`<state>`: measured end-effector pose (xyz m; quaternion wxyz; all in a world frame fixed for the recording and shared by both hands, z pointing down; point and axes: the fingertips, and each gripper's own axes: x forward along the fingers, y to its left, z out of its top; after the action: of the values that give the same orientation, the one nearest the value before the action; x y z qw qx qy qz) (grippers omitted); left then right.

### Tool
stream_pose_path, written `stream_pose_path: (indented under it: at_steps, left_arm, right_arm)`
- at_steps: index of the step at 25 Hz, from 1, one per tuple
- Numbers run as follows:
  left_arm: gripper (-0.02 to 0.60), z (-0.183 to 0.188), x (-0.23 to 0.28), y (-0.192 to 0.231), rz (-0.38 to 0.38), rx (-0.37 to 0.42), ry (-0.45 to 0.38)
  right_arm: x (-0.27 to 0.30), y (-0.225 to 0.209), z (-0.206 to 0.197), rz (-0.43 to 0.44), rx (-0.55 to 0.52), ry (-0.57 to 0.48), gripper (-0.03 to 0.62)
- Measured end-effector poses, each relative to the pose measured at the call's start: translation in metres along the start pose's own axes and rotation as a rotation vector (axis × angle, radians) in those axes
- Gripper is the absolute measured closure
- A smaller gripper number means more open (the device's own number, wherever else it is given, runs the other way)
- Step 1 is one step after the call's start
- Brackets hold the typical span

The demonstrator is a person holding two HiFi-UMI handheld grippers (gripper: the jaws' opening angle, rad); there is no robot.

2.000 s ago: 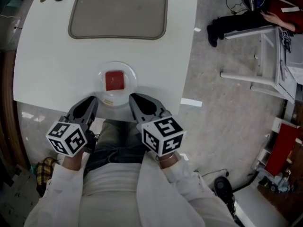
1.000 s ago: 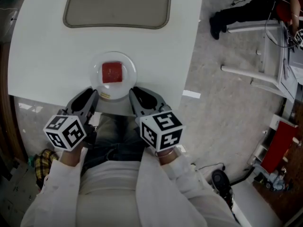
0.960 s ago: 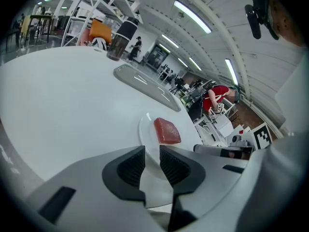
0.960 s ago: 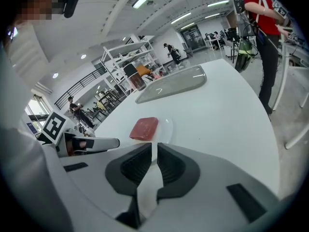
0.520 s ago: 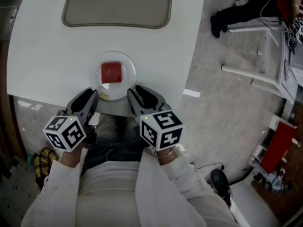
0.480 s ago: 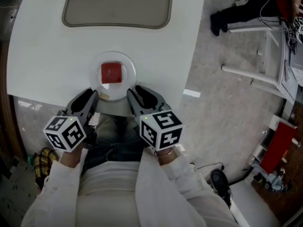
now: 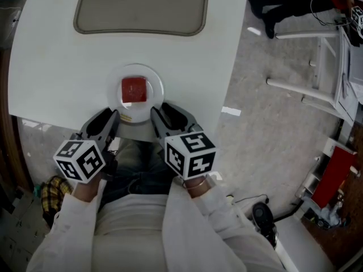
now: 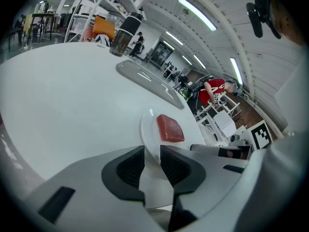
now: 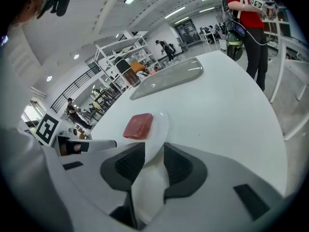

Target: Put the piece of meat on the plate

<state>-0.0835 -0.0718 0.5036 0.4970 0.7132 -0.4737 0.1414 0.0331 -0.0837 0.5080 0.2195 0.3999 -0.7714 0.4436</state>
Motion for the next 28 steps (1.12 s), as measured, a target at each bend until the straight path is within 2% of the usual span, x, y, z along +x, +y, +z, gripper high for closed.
stream_pose_path:
  at_steps: [5, 11, 20, 28]
  left_arm:
    - [0.497, 0.0000, 0.0055, -0.0043, 0.010, -0.006, 0.003]
    - [0.497, 0.0007, 0.0031, 0.0025, 0.040, 0.000, 0.001]
    - [0.499, 0.0036, 0.0059, 0.0011, 0.046, 0.007, -0.023]
    - [0.499, 0.0024, 0.0072, -0.0020, 0.052, 0.059, -0.015]
  right_arm:
    - [-0.0001, -0.0070, 0.0006, -0.014, 0.012, 0.009, 0.487]
    - [0.0036, -0.0063, -0.0011, -0.085, -0.020, 0.036, 0.487]
    - [0.0023, -0.0075, 0.0002, -0.068, 0.002, -0.006, 0.491]
    - [0.0007, -0.0086, -0.0003, -0.052, 0.007, -0.012, 0.498]
